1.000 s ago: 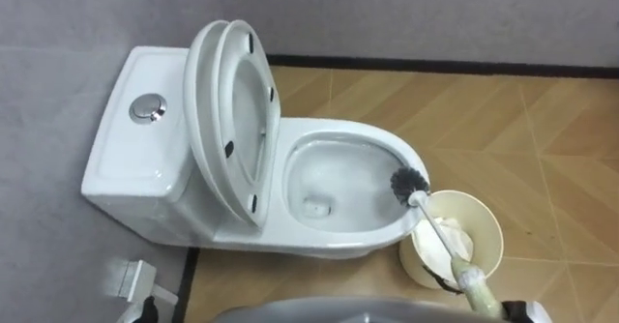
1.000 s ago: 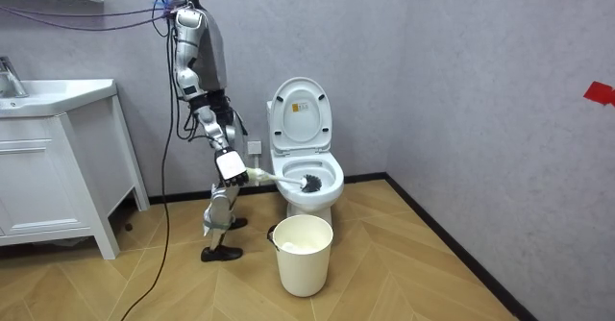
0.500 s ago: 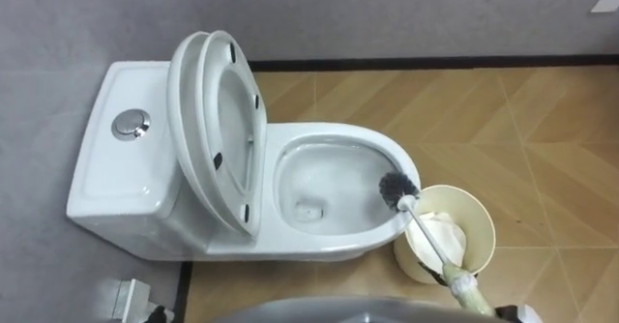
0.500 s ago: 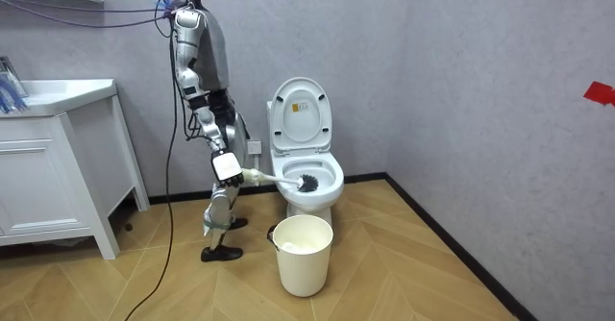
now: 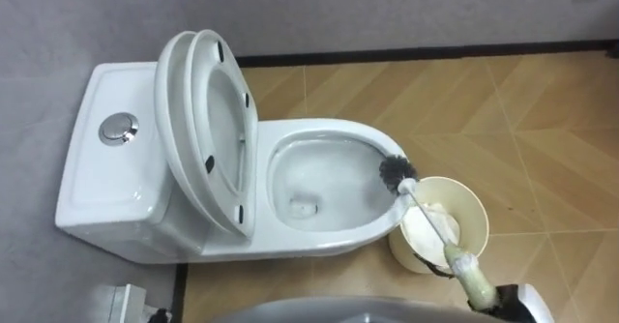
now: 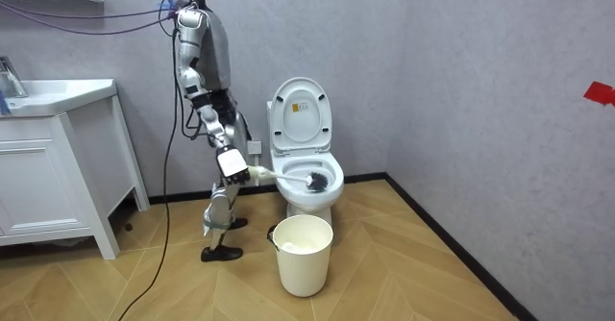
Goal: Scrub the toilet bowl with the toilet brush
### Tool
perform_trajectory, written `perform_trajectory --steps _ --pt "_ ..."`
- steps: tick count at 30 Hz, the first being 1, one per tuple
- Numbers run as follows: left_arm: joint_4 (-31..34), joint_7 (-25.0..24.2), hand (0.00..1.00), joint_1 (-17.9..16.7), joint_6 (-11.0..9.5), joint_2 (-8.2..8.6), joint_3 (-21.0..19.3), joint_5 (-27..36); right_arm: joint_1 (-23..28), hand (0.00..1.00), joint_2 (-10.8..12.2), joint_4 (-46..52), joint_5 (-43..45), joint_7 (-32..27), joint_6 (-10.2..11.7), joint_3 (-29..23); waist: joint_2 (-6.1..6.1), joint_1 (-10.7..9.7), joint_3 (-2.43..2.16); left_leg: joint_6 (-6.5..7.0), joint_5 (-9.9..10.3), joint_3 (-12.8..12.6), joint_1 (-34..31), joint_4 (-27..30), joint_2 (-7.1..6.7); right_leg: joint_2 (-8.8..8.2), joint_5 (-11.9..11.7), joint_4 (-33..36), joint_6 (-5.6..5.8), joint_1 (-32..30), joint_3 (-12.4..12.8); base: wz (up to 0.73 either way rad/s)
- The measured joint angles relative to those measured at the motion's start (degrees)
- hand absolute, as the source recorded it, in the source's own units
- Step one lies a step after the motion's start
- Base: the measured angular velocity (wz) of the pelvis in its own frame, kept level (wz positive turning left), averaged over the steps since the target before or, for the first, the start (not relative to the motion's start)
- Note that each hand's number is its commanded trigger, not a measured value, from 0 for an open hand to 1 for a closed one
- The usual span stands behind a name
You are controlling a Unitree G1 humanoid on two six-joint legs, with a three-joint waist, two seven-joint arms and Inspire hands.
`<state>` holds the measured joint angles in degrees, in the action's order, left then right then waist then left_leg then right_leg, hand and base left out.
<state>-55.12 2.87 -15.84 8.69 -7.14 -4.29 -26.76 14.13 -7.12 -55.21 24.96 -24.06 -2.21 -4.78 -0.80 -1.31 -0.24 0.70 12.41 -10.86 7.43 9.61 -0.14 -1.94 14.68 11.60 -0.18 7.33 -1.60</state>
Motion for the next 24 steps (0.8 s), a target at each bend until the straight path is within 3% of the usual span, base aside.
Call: perform_trajectory --steps 4,16,17,18,19,24 --pt "0.00 0.17 0.00 0.50 -1.69 0.00 0.00 0.29 -0.81 1.00 -0.03 0.39 -0.48 -3.19 2.32 -2.15 -0.10 0.00 -0.01 -0.01 0.00 -0.01 -0.14 -0.01 0.02 0.02 -0.07 -0.56 -0.11 0.01 -0.02 0.00" --pt "-0.81 0.37 0.00 0.23 -2.86 -0.02 0.01 0.33 -0.96 1.00 -0.03 0.13 -7.75 -6.12 3.96 -2.26 -0.30 -0.03 0.02 -0.02 -0.01 -0.14 -0.15 -0.10 0.32 0.31 -0.79 -0.96 -0.21 0.24 -0.14 -0.01" --pt "-0.91 0.37 0.00 0.16 -2.85 -0.02 0.00 0.33 -0.89 0.74 -0.02 0.10 -8.04 -6.23 3.95 -2.26 -0.30 -0.03 0.03 -0.02 -0.01 -0.13 -0.13 -0.10 0.32 0.31 -0.80 -0.96 -0.21 0.27 -0.14 0.00" --pt "-0.93 0.37 0.00 -0.09 -2.84 -0.01 0.00 0.28 -0.64 0.29 -0.02 0.08 -8.37 -6.50 3.96 -2.25 -0.24 -0.07 0.07 -0.02 0.00 -0.15 -0.13 -0.10 0.33 0.31 -0.82 -0.98 -0.20 0.27 -0.17 0.00" --pt "-0.91 0.37 0.00 -0.40 -2.81 -0.01 -0.04 0.26 -0.26 0.00 -0.03 0.07 -8.59 -6.63 3.96 -2.26 -0.14 0.02 0.13 -0.03 0.00 -0.18 -0.11 -0.10 0.34 0.31 -0.84 -1.00 -0.18 0.26 -0.17 0.00" --pt "-0.92 0.31 0.00 -1.33 -2.70 -0.03 -0.13 0.31 0.43 0.00 -0.02 -0.72 -9.18 -6.51 3.90 -2.25 0.15 0.11 0.34 -0.08 0.04 -0.11 -0.05 -0.35 0.38 0.35 -0.82 -1.12 -0.10 0.01 -0.07 0.00"
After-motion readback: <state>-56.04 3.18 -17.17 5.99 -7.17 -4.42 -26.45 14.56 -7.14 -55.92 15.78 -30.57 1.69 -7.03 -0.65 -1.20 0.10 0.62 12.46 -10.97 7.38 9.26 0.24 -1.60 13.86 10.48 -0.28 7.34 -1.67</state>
